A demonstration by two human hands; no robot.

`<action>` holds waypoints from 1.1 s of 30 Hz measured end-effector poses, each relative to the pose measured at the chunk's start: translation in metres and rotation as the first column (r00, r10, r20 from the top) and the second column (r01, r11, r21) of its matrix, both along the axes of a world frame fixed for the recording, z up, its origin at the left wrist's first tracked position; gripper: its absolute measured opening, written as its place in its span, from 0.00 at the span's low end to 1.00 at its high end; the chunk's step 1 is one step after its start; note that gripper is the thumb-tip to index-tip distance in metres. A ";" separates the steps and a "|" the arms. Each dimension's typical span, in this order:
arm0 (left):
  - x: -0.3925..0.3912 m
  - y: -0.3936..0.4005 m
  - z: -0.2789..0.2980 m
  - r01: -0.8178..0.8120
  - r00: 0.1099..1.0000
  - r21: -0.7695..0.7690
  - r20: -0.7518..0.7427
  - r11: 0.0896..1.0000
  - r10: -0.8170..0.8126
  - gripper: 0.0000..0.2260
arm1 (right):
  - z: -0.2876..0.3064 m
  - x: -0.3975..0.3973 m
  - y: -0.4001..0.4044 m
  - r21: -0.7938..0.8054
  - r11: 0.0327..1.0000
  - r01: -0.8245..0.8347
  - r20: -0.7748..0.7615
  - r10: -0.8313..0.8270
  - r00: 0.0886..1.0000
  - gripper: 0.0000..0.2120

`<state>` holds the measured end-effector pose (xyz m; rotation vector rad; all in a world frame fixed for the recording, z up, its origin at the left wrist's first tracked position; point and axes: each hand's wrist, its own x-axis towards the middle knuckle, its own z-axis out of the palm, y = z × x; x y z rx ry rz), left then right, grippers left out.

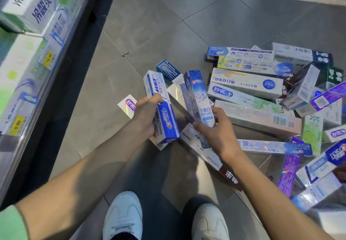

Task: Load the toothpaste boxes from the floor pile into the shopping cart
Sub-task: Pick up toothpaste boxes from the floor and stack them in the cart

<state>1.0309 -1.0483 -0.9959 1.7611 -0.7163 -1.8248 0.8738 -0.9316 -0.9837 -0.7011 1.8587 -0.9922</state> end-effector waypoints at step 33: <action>-0.032 0.057 0.790 0.150 0.964 -0.450 -0.130 0.881 -0.231 0.18 | 0.773 -0.008 0.015 -0.270 0.953 0.140 0.324 -0.047 0.945 0.08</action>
